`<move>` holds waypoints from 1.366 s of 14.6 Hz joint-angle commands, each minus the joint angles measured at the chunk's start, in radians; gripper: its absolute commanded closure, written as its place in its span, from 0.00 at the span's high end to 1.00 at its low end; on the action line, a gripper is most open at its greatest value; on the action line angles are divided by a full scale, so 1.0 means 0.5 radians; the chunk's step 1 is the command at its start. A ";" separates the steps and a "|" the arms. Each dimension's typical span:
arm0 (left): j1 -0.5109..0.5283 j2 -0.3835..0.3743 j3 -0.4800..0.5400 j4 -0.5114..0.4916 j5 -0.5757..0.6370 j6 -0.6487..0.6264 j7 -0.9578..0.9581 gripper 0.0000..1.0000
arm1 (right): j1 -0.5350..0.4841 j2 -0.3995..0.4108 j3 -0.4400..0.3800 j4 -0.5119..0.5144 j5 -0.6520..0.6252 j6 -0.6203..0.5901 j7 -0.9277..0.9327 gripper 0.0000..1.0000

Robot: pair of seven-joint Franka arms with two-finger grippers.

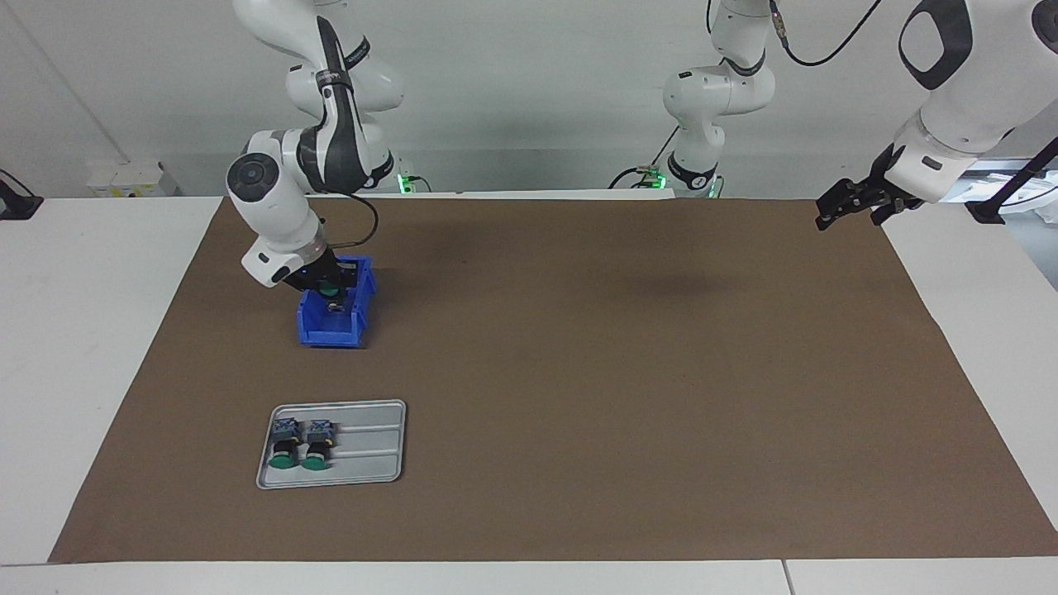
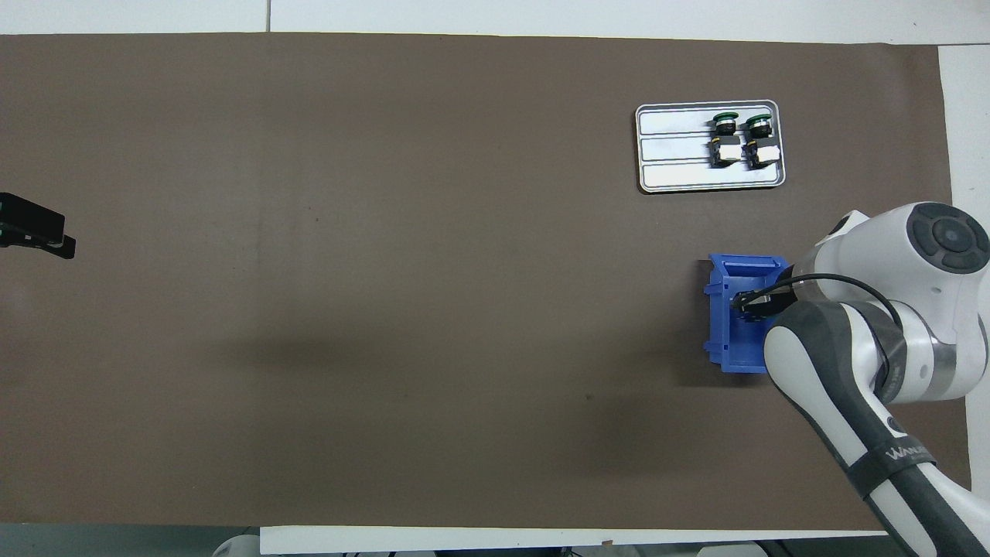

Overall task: Place and press button with both arms
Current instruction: 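Lower the green button into the blue bin with the right gripper, then open the right gripper and retract it from the blue bin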

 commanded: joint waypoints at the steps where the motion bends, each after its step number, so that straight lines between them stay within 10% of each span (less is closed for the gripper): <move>1: 0.013 -0.039 -0.009 -0.044 0.033 0.034 0.014 1.00 | -0.030 -0.038 0.022 -0.033 -0.027 0.022 0.010 0.40; 17: 0.013 -0.039 -0.012 -0.044 0.030 0.037 0.014 1.00 | -0.039 -0.087 0.010 0.266 -0.018 -0.327 0.016 0.53; 20: 0.013 -0.039 -0.012 -0.044 0.033 0.037 0.014 1.00 | -0.042 -0.084 0.003 0.494 -0.012 -0.487 0.016 1.00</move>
